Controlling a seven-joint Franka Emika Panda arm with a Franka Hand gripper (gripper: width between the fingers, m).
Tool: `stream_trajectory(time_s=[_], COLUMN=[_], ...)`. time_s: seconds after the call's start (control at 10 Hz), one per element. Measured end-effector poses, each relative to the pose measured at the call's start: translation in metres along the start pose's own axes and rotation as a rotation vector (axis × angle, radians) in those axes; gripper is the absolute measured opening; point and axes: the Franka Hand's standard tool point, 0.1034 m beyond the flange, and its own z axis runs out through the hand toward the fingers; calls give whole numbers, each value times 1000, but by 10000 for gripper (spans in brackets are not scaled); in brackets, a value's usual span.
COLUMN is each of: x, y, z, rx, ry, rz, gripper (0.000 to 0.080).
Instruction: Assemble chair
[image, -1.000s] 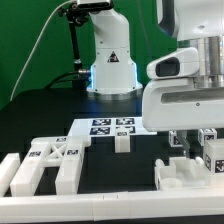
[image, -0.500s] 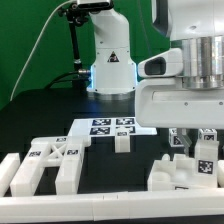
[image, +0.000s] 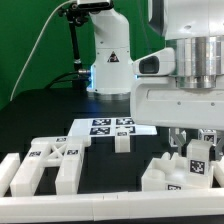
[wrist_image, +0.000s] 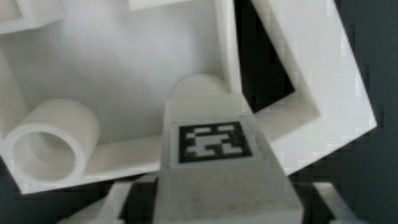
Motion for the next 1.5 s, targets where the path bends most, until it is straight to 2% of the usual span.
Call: stream_trajectory(time_s=[0.1,0.2,0.3,0.4,0.5,0.7,1.1,1.2,1.3,1.5], x=[1,4,7,12,14,11,11,11,8,-17], y=[-1,-4,-2,0,0,2,3,6,25,56], z=[-3,-20,-36,-56,-68,-59,-59,-57,-52,-40], rx=[1,16,25,28,40,32,31,30,25,4], ry=[-2,1,-1,-14,-2,-8,-9,-6,-2,-22], rz=[-30,-72,-99,-116,-110,-112,-112,-145,-251,-270], gripper=[294,322,498,498,619,640,649,649,649,649])
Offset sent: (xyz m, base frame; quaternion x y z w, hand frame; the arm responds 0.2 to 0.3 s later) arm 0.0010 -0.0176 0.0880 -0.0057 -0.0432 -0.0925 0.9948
